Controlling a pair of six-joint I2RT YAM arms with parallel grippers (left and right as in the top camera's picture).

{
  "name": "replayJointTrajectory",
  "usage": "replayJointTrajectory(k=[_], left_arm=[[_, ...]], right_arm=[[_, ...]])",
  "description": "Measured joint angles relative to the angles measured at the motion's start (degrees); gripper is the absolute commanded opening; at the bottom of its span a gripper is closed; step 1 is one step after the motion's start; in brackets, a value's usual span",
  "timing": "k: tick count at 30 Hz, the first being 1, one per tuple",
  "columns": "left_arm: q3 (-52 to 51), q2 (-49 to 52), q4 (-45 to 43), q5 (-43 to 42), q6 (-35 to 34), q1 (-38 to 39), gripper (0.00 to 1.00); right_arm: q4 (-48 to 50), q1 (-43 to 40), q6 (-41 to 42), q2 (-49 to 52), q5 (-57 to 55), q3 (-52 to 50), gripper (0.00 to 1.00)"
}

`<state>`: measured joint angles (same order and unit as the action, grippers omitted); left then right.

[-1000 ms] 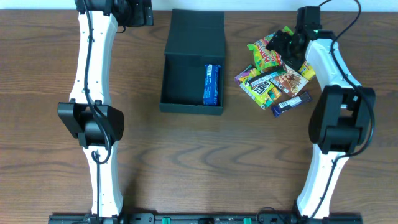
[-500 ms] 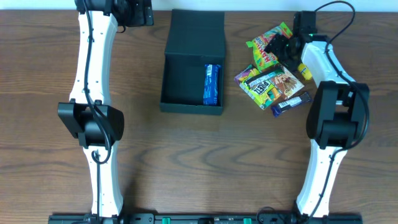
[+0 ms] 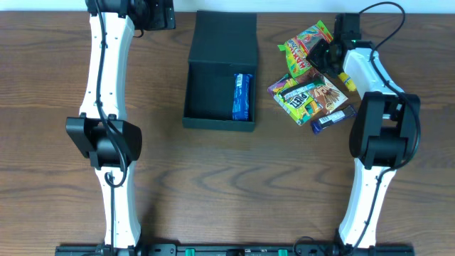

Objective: Pack container
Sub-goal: 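Grasp the colorful gummy candy bag with the right gripper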

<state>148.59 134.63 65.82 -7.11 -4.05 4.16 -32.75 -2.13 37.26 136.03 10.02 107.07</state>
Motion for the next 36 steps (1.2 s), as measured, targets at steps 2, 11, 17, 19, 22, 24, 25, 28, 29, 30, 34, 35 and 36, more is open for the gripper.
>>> replayJointTrajectory(k=[2,11,17,19,22,24,25,28,29,30,34,35,36], left_arm=[[0.00,0.00,0.00,0.00,0.00,0.00,0.95],[0.00,0.00,0.00,0.00,0.00,0.00,0.95],[0.00,0.00,-0.04,0.00,0.00,0.00,0.95],[0.00,0.00,-0.09,0.00,0.00,0.00,0.95],[0.00,0.00,-0.26,0.00,0.00,0.00,0.95],[0.00,0.00,-0.24,0.00,0.00,0.00,0.95],[0.00,0.00,-0.26,0.00,0.00,0.00,0.95],[0.00,0.00,-0.26,0.00,0.00,0.00,0.95],[0.00,0.00,-0.26,0.00,0.00,0.00,0.95],[0.00,0.00,-0.26,0.00,0.00,0.00,0.95],[0.00,0.00,-0.24,0.00,0.00,-0.44,0.95],[0.00,0.00,-0.24,-0.02,0.00,-0.72,0.95],[0.00,0.00,-0.26,0.00,-0.02,-1.05,0.95]], right_arm=[[0.00,0.00,-0.13,0.00,0.37,0.00,0.01],[-3.63,0.00,-4.76,-0.17,2.43,1.14,0.01],[-6.27,0.22,-11.23,-5.18,3.28,1.36,0.02],[-6.78,0.44,-12.94,-8.57,3.50,1.42,0.02],[-7.76,0.72,-14.93,-14.19,4.42,1.75,0.02],[-8.70,0.76,-15.69,-17.25,5.55,1.95,0.02],[-9.09,0.76,-16.04,-18.56,6.16,2.01,0.01],[-11.15,0.87,-17.44,-22.27,8.90,2.45,0.01],[-11.76,1.05,-17.86,-23.08,9.77,2.49,0.01],[-12.20,1.25,-18.14,-23.56,10.36,2.51,0.02],[-14.27,3.34,-18.99,-24.81,14.47,2.51,0.01],[-14.67,3.96,-19.10,-24.85,15.34,2.51,0.01],[-15.21,4.83,-19.15,-24.85,16.46,2.51,0.02]])
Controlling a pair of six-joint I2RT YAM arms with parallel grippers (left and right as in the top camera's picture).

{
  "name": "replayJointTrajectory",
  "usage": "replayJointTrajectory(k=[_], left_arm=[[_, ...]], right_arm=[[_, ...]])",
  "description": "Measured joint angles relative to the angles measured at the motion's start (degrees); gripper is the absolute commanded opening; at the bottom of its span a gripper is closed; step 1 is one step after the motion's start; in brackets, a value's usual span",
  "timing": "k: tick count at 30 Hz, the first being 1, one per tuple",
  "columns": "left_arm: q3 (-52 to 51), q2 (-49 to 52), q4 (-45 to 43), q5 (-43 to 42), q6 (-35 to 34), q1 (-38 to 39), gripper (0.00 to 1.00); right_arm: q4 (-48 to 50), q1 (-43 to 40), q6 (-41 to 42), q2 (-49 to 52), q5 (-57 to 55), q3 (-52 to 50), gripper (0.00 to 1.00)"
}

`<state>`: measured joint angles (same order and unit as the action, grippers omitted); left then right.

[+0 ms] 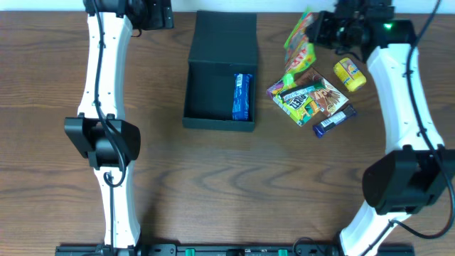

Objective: Pack container
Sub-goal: 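Grasp the colorful gummy candy bag with the right gripper, then lower the gummy bag into the box beside the blue bar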

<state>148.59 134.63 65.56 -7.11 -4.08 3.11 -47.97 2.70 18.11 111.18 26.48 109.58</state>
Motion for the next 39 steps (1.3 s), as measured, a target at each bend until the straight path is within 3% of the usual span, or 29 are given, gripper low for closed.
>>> replayJointTrajectory(k=[5,11,20,28,34,39], left_arm=[[0.00,0.00,0.04,0.00,-0.59,-2.86,0.95],[0.00,0.00,0.04,0.00,-0.85,-5.86,0.95],[0.00,0.00,0.07,-0.02,-1.29,-5.90,0.95],[0.00,0.00,0.07,-0.02,-1.31,-5.90,0.95],[0.00,0.00,0.07,-0.02,-1.46,-5.90,0.96],[0.00,0.00,0.09,-0.04,-1.51,-5.90,0.96]], right_arm=[[-0.42,4.79,-0.39,0.00,3.02,-0.02,0.01],[5.90,12.85,1.18,0.00,3.85,-0.02,0.02],[15.69,23.67,12.09,0.96,0.63,0.00,0.01],[19.34,26.08,25.44,5.29,-2.23,0.00,0.01],[21.70,26.40,30.86,5.70,-3.32,0.15,0.02],[17.53,26.93,32.81,5.70,-5.05,0.31,0.01]])
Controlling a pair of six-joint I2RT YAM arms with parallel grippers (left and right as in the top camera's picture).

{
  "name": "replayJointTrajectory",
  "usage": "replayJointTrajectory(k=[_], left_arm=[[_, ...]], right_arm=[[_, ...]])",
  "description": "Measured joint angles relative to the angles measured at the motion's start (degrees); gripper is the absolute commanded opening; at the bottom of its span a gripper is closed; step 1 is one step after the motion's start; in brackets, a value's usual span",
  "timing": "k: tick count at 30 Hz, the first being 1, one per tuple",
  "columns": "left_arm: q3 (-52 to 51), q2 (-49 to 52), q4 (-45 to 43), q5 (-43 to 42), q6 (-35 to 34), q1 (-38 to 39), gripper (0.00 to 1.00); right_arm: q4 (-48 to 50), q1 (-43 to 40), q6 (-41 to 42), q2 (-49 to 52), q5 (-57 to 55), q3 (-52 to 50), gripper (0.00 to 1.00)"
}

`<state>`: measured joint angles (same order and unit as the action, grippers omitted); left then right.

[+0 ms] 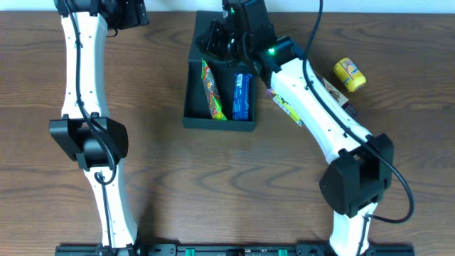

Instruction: Pack container

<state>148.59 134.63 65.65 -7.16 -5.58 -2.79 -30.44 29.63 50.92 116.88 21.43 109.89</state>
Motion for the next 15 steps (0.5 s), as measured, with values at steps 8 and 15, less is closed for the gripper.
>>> replayJointTrajectory(k=[8,15], left_arm=[[0.00,0.00,0.11,-0.02,-0.15,0.00,0.96],[0.00,0.00,0.24,-0.15,-0.17,0.00,0.95]], right_arm=[[-6.16,0.09,-8.92,0.00,-6.47,0.00,0.37],[-12.55,0.39,-22.62,-0.26,-8.41,0.04,0.99]])
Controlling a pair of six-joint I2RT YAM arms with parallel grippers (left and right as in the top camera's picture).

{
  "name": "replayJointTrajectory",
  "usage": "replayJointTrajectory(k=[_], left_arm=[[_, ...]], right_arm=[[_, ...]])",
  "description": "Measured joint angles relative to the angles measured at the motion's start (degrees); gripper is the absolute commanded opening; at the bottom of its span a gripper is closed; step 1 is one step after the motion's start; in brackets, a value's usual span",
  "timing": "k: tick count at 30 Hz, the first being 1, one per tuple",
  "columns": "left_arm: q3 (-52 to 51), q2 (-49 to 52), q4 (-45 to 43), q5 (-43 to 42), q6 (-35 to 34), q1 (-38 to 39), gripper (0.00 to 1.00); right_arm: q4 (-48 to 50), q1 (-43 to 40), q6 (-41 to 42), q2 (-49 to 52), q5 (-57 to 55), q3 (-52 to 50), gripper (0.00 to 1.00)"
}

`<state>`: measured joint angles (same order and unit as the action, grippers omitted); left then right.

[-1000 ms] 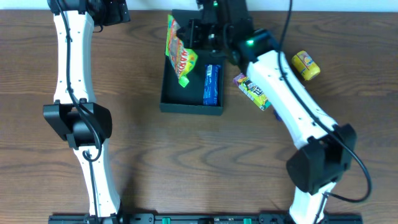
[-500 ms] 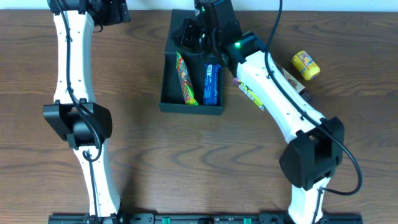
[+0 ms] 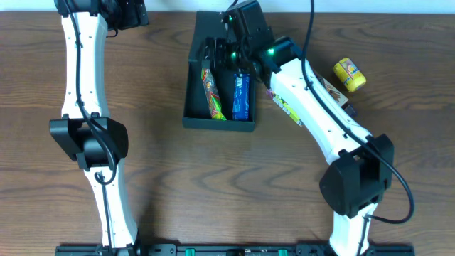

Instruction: Pack container

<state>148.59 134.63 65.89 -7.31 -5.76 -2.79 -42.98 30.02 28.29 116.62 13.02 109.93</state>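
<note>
The open black box (image 3: 190,107) stands at the middle back of the table. Two snacks lie in it side by side: a long red, green and yellow candy packet (image 3: 212,91) on the left and a blue bar (image 3: 242,97) on the right. My right gripper (image 3: 213,51) hangs over the far end of the box, just above the top end of the candy packet. Its fingers look spread, with nothing between them. My left gripper (image 3: 130,12) is at the back left edge of the overhead view, far from the box, and its fingers cannot be made out.
The box's raised lid (image 3: 210,20) is at the back. A yellow can (image 3: 350,74) lies at the right. Several snack packets (image 3: 331,88) and a dark bar (image 3: 348,109) lie partly under my right arm, to the right of the box.
My right gripper has shifted a little toward the near side over the box's far end, and its fingers now look apart. The candy packet lies where it was beside the blue bar.
My right gripper was at the snack pile on the colourful candy packet. Then it held that packet up at the back right. Then it was over the box with the packet lying inside, left of the blue bar. The left arm shifted slightly left.
</note>
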Motion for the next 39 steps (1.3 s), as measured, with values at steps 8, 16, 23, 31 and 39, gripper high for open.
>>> replayJointTrajectory(k=[8,16,23,31,39], left_arm=[[0.00,0.00,0.11,0.00,0.00,0.00,0.95],[0.00,0.00,0.15,0.00,0.00,-0.17,0.96],[0.00,0.00,0.13,0.00,0.00,-0.17,0.95],[0.00,0.00,0.13,0.00,0.00,-0.17,0.95],[0.00,0.00,0.15,0.00,0.00,-0.17,0.95]], right_arm=[[-6.49,3.30,-9.29,0.52,-3.45,0.00,0.89],[-6.56,4.83,-12.70,7.32,-4.48,0.07,0.82],[-6.38,4.81,-13.44,11.43,-5.16,0.07,0.70],[-4.24,4.81,-13.79,13.64,-5.64,0.07,0.24],[-4.22,4.39,-13.51,13.75,-5.51,0.31,0.05]])
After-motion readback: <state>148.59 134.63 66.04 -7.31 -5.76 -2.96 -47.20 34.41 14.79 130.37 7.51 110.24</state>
